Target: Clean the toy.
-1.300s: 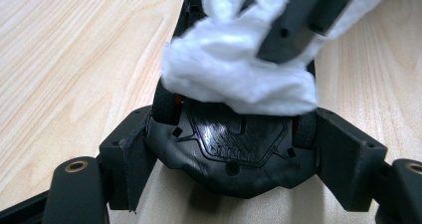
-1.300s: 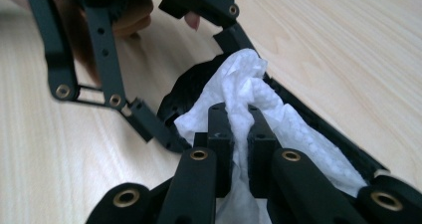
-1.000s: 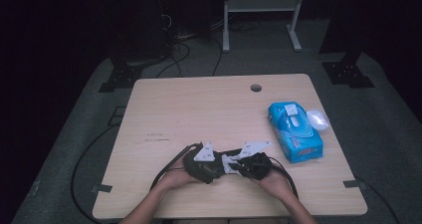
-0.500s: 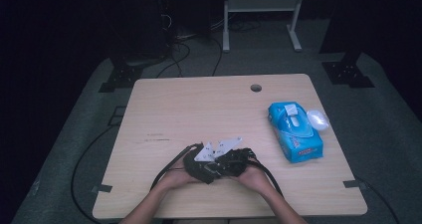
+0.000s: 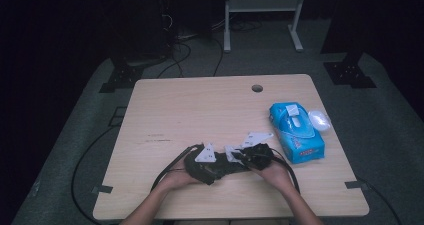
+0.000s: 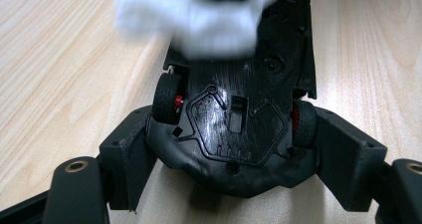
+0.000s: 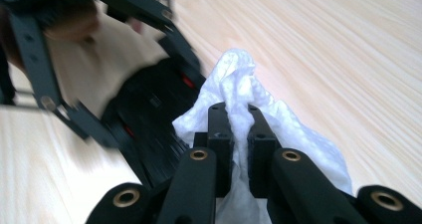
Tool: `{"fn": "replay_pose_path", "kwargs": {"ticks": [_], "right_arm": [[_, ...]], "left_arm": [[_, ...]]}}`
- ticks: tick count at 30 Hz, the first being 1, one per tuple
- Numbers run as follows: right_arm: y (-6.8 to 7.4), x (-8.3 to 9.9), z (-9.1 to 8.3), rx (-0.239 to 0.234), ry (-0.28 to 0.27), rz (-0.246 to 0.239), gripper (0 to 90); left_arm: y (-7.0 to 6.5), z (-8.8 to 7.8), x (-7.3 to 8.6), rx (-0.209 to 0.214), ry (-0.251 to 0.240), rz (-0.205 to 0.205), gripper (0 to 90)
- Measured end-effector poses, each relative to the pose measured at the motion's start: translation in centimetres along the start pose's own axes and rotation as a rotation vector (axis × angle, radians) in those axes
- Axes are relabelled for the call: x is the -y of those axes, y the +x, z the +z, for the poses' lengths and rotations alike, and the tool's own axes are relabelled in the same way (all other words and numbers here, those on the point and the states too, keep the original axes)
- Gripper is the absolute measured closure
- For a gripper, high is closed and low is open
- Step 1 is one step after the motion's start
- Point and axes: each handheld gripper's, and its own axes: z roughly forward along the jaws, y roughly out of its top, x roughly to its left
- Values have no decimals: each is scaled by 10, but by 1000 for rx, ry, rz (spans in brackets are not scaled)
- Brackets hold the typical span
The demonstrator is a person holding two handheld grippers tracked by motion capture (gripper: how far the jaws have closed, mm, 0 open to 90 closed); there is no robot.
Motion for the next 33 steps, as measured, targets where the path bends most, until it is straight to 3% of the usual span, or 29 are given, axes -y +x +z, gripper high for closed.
{"fn": "replay_pose_path", "kwargs": {"ticks": [4, 9, 16, 23, 28, 33], "right_arm": [[-7, 13, -16, 32, 5, 18, 841], [-6, 26, -28, 33, 8, 50, 840], [9, 26, -23, -8, 5, 16, 840], [-3, 39, -36, 4, -1, 74, 839], [-2, 37, -35, -7, 1, 81, 839], [4, 30, -27, -28, 8, 47, 839]], "left_arm": [[0, 0, 0, 1, -3, -4, 242], [0, 0, 0, 1, -3, -3, 242], [1, 0, 0, 3, 2, 2, 243], [1, -1, 1, 4, 2, 2, 243], [1, -1, 0, 5, 2, 3, 242], [1, 0, 1, 3, -3, -5, 243]]}}
